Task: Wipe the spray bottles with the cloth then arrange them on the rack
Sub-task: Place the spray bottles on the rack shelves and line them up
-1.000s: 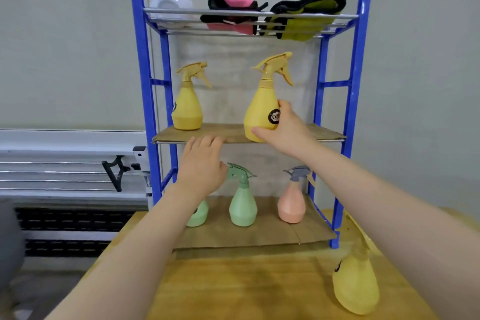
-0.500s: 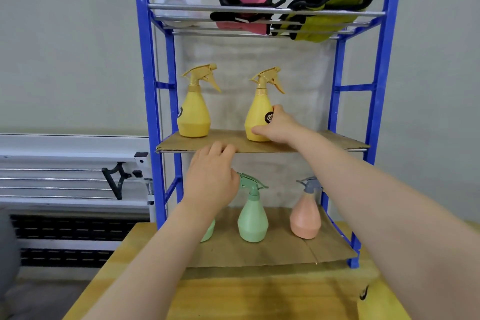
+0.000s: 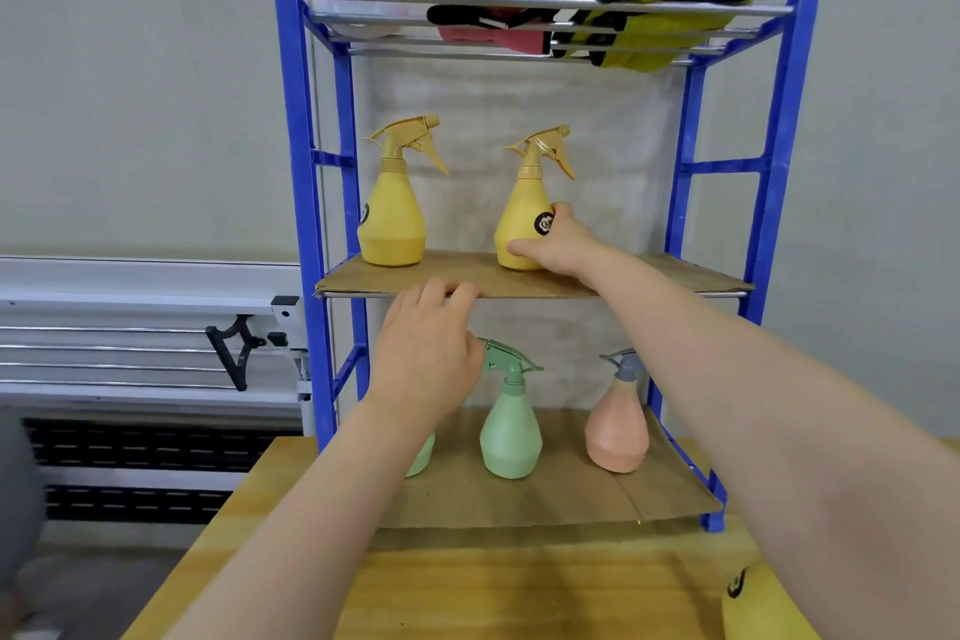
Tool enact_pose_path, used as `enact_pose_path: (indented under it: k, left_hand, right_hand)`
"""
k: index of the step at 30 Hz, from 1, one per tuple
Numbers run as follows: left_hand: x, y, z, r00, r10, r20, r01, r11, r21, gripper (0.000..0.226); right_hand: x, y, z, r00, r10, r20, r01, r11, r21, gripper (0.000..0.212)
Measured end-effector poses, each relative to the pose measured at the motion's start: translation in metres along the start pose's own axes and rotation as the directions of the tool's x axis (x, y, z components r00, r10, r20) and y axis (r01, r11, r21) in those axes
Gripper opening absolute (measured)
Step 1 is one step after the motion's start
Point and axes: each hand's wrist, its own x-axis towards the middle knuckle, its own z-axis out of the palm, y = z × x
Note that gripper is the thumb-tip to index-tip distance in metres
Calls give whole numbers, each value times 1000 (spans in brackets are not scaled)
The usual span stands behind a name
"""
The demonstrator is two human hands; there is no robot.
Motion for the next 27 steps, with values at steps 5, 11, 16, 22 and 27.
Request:
enact_pose_path:
  k: [5,11,16,22,27]
  left_hand:
    - [-2,3,-2,999,-1,32,1,1000,13,48]
    - [-8,10,-12,991,-18,131,16,1000,18,60]
    - [-14,19,-21,984,-22,179,11,998,62,66]
    - [-36,46,-22,972,10,236,-21,999,47,61]
    - [-69,83,-11,962,60,265,-52,998,-36,58]
  right_hand:
    - [-10,3,-2,999,28,33,-26,997,-70,101]
    - [-42,7,-20,1000,-24,9,25,990,-142,94]
    - [-95,21,-32,989,-148,-19,139,959,-248,84]
    - [-171,48,-36,951,-309,2,298,915,-273,54]
    - [-231,88,-37,937,-349,-21,332,906,-264,47]
